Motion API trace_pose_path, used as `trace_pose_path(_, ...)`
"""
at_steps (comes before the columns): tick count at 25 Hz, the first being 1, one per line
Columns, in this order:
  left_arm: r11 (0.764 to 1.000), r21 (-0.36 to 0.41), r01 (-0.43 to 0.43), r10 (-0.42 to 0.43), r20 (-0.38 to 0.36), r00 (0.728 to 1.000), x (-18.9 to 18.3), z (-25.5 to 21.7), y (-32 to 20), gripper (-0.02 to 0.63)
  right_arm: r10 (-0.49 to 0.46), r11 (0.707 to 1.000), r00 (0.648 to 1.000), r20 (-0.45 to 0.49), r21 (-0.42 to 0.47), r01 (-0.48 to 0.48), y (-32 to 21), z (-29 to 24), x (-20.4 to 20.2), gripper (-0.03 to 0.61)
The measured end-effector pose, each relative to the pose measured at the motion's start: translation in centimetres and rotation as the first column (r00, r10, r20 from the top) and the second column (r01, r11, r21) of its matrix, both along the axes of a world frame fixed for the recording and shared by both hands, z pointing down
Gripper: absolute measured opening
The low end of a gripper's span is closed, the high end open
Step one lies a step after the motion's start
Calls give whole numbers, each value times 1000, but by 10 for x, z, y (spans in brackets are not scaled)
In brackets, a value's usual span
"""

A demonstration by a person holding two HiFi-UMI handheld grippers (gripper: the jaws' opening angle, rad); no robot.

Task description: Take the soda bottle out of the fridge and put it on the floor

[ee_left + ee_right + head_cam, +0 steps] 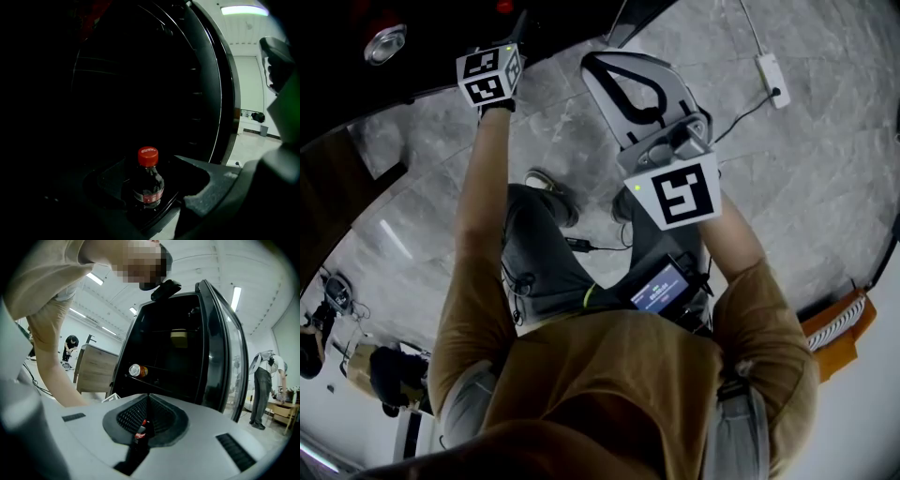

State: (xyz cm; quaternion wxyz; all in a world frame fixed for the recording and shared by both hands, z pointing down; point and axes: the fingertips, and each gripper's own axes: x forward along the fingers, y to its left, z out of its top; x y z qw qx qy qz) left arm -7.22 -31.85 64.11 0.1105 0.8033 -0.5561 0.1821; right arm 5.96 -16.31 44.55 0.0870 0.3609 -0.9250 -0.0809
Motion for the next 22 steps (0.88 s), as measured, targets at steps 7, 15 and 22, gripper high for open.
trace_pose_path(7,999,-32,-38,39,33,999,3,32,-15,279,25,1000,1000,13,0,-25,-13,14,-2,2)
trace_pose_path(15,999,-19,-42,43,68,997,5,35,-25,285,47,999,999,14,-6,-47,-16,18,1,2)
trace_pose_path(22,996,-90,-20,27,73,997,2,65,-19,313,46,999,999,6,13,-46,-18,19,6,2)
